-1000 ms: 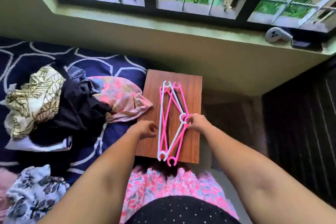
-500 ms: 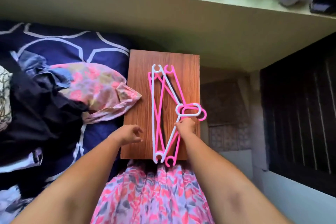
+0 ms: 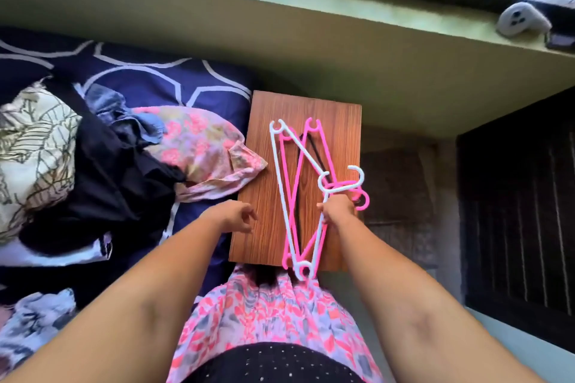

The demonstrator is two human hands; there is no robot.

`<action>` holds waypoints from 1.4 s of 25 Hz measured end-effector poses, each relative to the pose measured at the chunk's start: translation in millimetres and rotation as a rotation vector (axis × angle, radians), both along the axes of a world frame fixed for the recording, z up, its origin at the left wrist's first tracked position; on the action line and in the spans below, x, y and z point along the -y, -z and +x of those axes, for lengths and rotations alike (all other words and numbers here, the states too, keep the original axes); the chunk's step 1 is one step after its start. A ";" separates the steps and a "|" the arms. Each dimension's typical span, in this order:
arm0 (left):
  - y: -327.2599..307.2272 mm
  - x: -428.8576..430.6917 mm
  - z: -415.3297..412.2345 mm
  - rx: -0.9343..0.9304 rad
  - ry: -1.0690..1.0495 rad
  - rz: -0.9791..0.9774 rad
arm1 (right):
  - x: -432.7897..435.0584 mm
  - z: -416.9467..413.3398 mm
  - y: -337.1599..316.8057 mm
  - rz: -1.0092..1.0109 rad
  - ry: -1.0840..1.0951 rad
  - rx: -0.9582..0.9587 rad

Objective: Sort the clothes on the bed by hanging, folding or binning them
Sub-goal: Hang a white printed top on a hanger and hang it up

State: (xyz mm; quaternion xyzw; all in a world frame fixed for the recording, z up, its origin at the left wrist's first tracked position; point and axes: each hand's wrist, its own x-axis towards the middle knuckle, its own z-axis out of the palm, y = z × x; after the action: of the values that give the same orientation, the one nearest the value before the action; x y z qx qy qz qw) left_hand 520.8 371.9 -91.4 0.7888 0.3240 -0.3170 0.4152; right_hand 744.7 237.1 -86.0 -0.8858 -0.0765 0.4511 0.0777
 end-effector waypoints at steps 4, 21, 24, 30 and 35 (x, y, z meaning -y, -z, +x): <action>-34.3 -8.6 -1.0 0.079 -0.058 0.079 | -16.0 11.8 -50.4 0.050 -0.233 0.146; -147.9 112.2 -80.6 0.247 -0.771 0.495 | -58.4 -16.1 -201.1 0.581 -1.072 0.739; -147.6 165.9 -119.7 0.176 -0.927 0.508 | -55.8 -49.2 -204.0 0.674 -1.160 0.703; -159.7 266.4 -210.4 0.105 -1.334 0.541 | -48.9 -161.3 -210.6 0.815 -1.500 0.646; -168.5 331.0 -269.1 -0.011 -1.499 0.565 | -24.9 -259.4 -208.1 0.827 -1.620 0.598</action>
State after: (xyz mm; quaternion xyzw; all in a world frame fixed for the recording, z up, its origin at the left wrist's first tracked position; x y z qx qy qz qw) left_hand 251.7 40.8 77.1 0.4350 0.8377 0.1364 0.3006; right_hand 485.3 262.0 122.1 -0.5447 -0.8360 0.0604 0.0260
